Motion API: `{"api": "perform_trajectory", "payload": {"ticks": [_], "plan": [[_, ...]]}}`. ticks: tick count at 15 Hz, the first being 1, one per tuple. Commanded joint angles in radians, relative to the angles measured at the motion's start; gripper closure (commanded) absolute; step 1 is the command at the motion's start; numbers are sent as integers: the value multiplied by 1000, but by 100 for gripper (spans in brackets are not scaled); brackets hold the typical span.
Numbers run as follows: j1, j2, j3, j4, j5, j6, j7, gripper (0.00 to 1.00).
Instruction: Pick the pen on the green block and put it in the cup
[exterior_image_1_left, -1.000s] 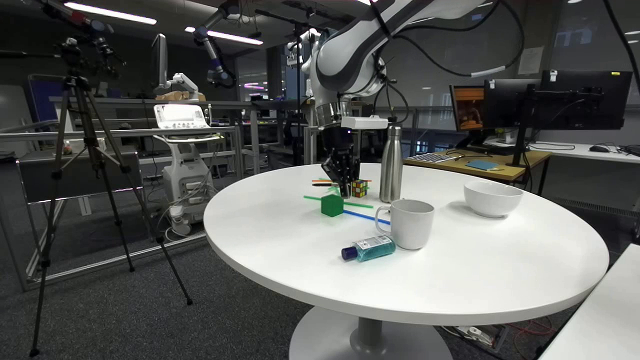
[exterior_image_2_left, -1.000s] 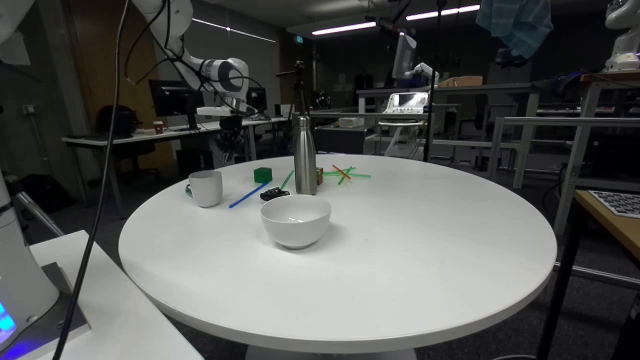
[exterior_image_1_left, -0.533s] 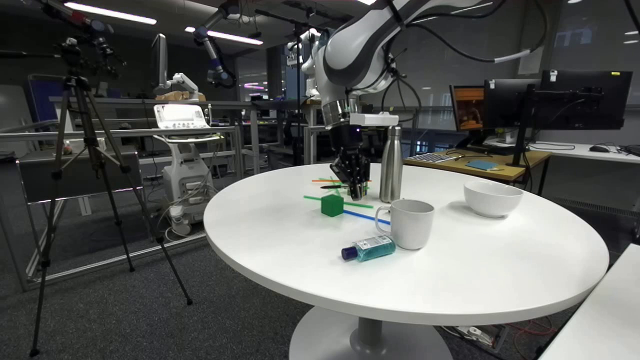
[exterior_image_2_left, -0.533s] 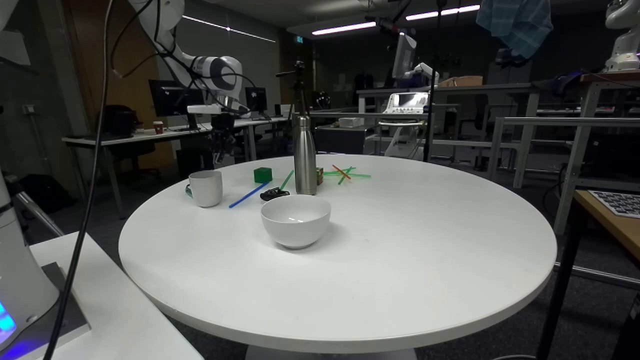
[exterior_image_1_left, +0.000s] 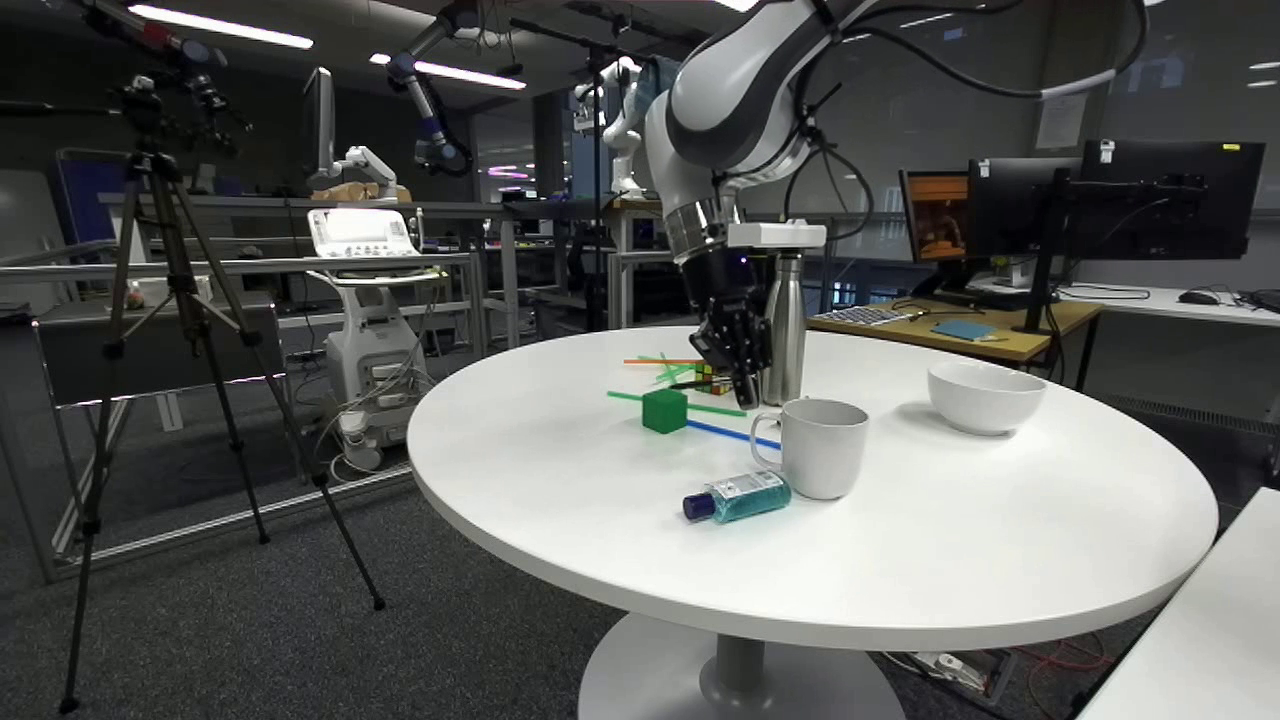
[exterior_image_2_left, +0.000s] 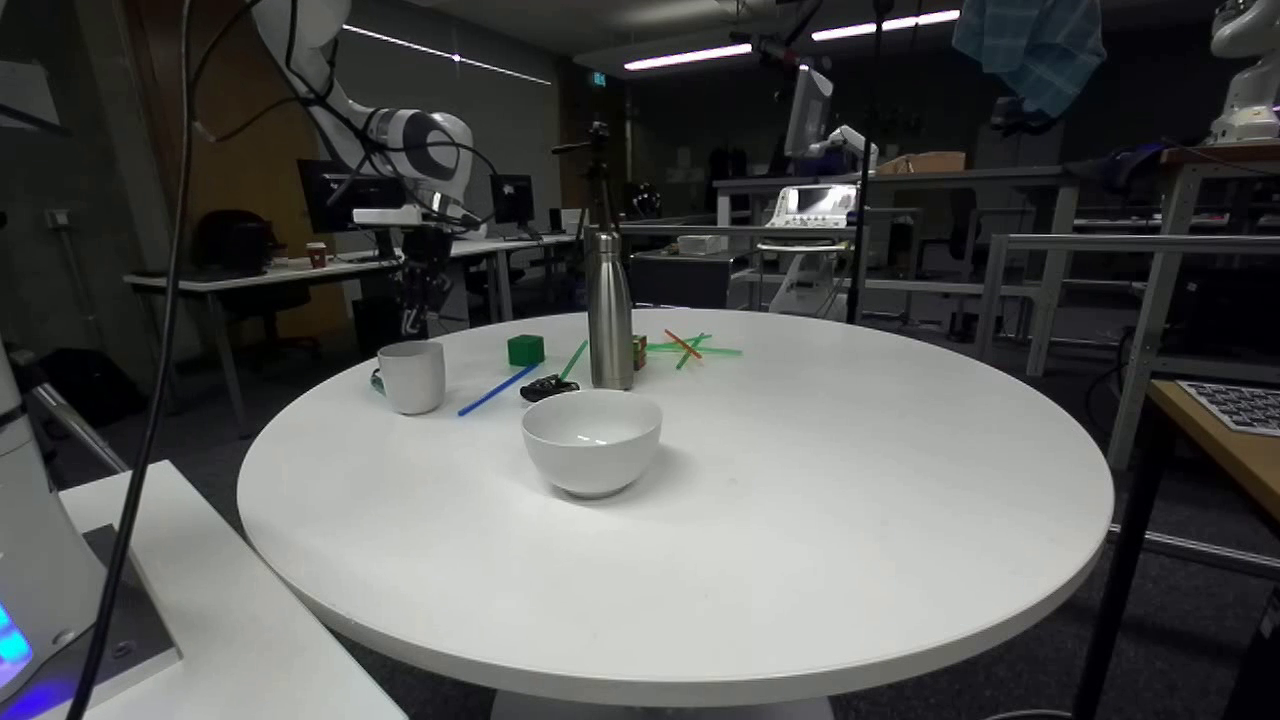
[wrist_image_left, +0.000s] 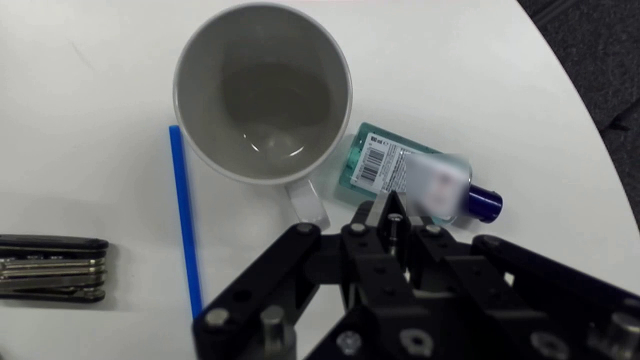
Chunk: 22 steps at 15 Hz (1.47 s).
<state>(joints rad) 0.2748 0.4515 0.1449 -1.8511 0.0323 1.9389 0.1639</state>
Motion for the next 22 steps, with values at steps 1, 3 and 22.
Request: {"api": "perform_trajectory", "payload": {"ticks": [1,3,22], "plan": [[-13,-56,11,-58,30,-36,22,99],[-6,-10,7,-20,5,-16,5,95],[-3,-42,11,-58,14,-17,17,99]]}}
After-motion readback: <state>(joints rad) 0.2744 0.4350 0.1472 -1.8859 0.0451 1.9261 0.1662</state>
